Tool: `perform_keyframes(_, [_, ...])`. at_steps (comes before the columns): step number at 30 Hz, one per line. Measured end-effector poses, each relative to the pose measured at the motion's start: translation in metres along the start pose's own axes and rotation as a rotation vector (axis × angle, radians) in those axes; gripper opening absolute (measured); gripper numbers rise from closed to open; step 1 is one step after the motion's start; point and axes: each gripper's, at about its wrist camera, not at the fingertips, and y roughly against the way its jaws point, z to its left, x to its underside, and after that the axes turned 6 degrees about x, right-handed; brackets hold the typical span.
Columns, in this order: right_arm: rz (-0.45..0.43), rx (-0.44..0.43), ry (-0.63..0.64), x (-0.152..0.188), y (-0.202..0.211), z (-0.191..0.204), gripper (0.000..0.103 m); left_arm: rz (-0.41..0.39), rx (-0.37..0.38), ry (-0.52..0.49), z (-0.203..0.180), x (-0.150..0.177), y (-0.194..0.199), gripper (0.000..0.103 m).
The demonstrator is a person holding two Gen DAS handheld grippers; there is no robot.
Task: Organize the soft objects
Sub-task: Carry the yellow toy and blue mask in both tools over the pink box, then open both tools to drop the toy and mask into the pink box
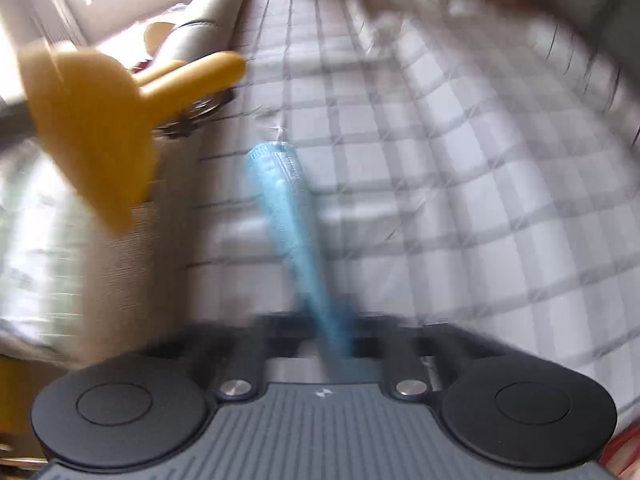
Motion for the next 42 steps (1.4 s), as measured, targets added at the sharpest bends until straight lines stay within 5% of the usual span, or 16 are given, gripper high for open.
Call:
perform_keyframes(7, [-0.11, -0.068, -0.169, 0.039, 0.092, -0.016, 0.005, -0.011, 0.069, -0.038, -0.034, 0.007, 0.014, 0.013])
perform_keyframes(12, [-0.229, -0.014, -0.245, 0.075, 0.178, -0.041, 0.005, -0.005, 0.106, -0.102, -0.081, 0.006, 0.018, 0.013])
perform_keyframes(25, [-0.469, 0.278, -0.465, 0.265, 0.351, -0.122, 0.006, 0.068, 0.373, -0.277, -0.268, 0.046, 0.02, 0.013])
perform_keyframes(34, [-0.536, 0.452, -0.731, 0.406, 0.386, -0.194, 0.006, 0.259, 0.581, -0.387, -0.406, 0.129, -0.001, 0.013])
perform_keyframes(42, [-0.502, 0.514, -0.896, 0.476, 0.346, -0.25, 0.008, 0.41, 0.733, -0.448, -0.513, 0.2, -0.041, 0.015])
